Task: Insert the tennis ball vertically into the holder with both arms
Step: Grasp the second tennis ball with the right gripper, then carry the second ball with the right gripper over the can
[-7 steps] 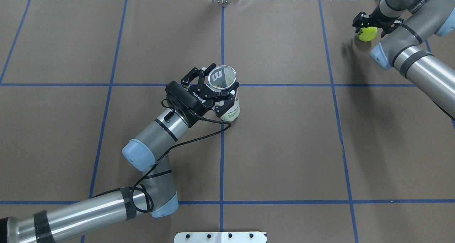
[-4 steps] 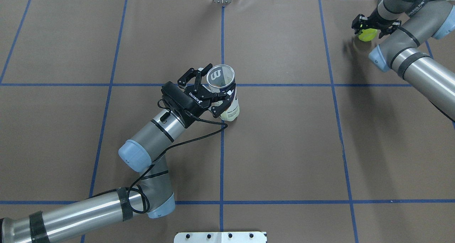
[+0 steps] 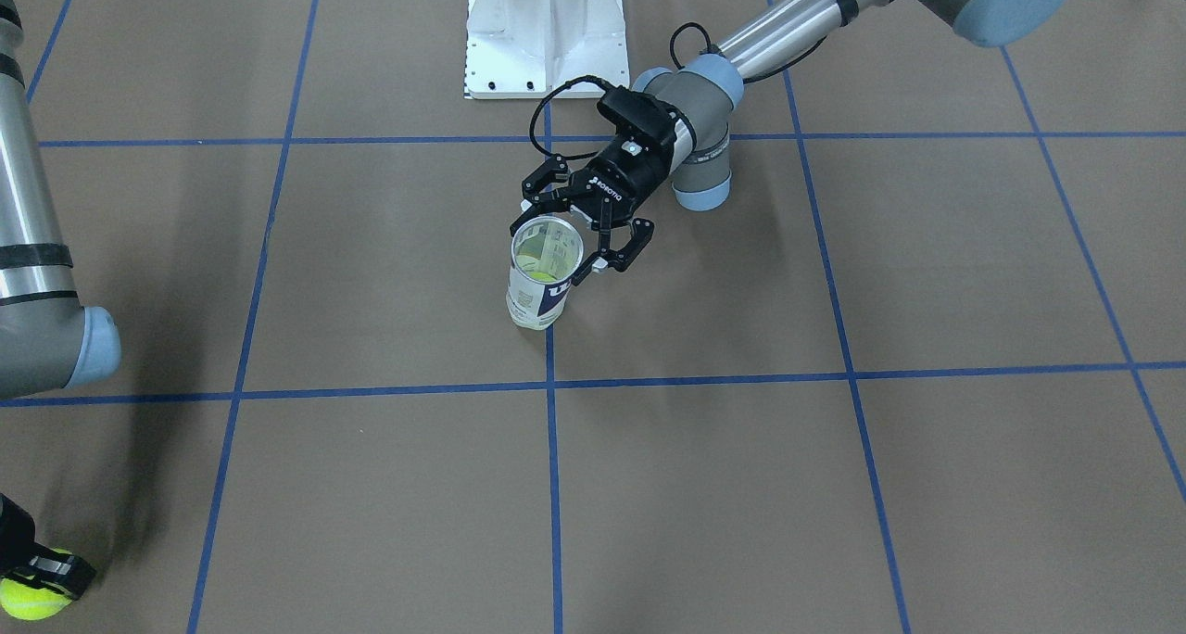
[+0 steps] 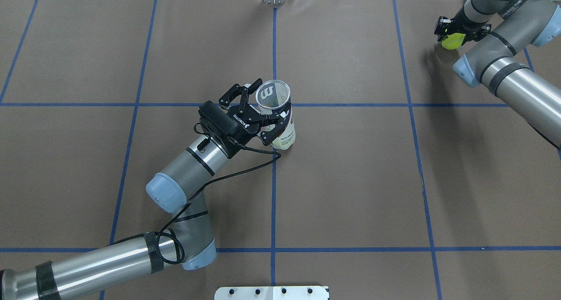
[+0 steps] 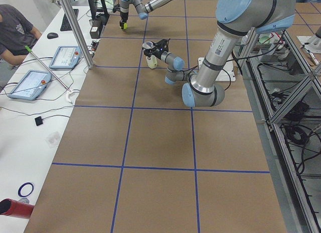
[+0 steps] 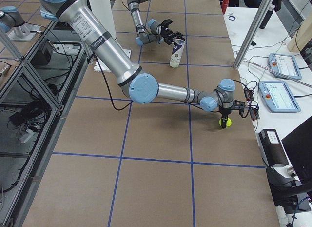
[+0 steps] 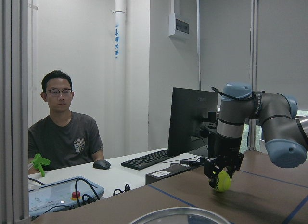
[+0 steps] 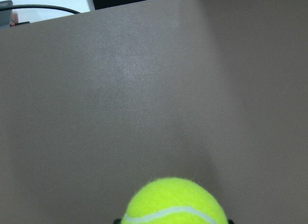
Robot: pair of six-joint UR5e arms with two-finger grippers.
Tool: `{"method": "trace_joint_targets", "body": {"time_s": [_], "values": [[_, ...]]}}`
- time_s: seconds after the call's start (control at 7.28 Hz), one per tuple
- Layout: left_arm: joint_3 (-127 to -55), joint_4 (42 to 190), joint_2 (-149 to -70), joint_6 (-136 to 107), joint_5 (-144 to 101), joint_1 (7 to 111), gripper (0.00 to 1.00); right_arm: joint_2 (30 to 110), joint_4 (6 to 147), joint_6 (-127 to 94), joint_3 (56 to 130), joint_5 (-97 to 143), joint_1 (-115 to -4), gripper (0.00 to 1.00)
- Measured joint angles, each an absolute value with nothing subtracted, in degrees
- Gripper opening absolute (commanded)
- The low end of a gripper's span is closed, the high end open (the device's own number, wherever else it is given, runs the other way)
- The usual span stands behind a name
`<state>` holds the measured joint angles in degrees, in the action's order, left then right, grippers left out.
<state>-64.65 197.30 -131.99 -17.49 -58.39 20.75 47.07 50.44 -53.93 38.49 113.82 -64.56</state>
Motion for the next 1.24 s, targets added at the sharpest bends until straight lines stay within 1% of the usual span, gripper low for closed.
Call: {"method": "trace_joint_targets", "body": {"time_s": [0.14,0.27,0.41,0.55,0.82,1.1,1.24], "values": [[-64.78,197.12,-132.11,-17.49,-58.37,20.71,0.92,47.47,50.63,-54.71,40.29,114.01,-64.64,0.0],[-64.8,196.95,-132.15,-17.49,-58.34,20.46,0.92,48.69,51.47,-56.42,43.89,114.77,-64.72,0.0],[-64.8,196.8,-132.2,-17.47,-58.3,20.05,0.91,50.35,54.61,-58.25,49.65,116.48,-64.81,0.0],[-64.79,196.64,-132.24,-17.43,-58.28,19.67,0.91,51.87,60.78,-59.82,57.42,118.74,-64.89,0.0],[-64.83,196.28,-132.51,-17.41,-58.27,19.07,0.91,53.72,75.27,-67.58,75.26,124.32,-64.13,0.0],[-64.86,195.76,-133.09,-17.4,-58.27,18.93,0.91,54.18,83.98,-80.06,90.64,127.55,-59.93,0.0],[-64.86,195.69,-133.24,-17.4,-58.27,18.91,0.91,53.96,86.65,-86.43,96.79,127.5,-56.25,0.0]]}}
